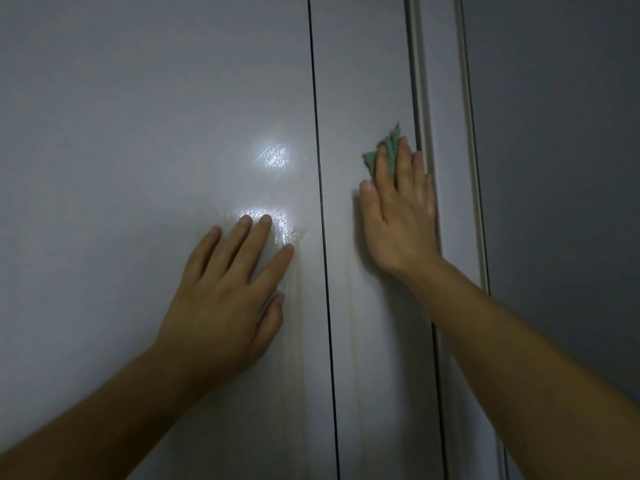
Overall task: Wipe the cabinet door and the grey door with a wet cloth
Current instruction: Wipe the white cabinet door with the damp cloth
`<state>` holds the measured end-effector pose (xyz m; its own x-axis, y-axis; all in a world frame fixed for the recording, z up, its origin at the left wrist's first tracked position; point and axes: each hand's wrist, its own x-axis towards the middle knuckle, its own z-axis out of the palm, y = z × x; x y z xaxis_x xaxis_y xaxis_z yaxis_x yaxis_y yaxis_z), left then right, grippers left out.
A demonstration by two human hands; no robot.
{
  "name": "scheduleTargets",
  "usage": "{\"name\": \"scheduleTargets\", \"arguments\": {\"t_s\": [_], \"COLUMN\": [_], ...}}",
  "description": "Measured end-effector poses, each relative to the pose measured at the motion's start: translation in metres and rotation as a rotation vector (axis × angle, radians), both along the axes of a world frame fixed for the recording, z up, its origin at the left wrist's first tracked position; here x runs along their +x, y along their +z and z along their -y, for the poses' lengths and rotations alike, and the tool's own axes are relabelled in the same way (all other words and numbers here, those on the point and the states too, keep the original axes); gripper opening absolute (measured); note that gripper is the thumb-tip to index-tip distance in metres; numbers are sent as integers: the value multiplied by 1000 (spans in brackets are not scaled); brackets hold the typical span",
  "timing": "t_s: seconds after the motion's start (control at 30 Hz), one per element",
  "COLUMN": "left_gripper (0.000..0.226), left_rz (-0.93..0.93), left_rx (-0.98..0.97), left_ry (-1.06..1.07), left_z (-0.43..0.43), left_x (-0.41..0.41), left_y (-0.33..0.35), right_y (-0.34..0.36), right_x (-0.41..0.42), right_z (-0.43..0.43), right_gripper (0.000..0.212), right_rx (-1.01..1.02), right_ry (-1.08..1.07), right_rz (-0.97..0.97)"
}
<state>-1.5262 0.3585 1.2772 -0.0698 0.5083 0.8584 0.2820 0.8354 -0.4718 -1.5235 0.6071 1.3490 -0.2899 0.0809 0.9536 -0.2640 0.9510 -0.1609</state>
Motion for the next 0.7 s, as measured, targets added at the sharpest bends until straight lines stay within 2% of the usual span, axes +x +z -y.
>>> {"name": "scheduleTargets", "arguments": {"t_s": [0.27,0.5,0.7], "left_gripper": [60,62,60], "left_rz": [-14,33,-22], "left_rx": [32,60,82], "left_ry": [-13,30,5], "left_z": [18,30,29], "left_x": [7,2,-1], "left_y": [-10,-21,-21], "right_y": [-106,-56,-148], "right_x": [0,-3,9], "right_z": [11,19,54], "right_gripper": [66,67,65], "right_rx": [-34,-44,491], "right_ry": [-88,-56,0], "right_rz": [47,0,76]}}
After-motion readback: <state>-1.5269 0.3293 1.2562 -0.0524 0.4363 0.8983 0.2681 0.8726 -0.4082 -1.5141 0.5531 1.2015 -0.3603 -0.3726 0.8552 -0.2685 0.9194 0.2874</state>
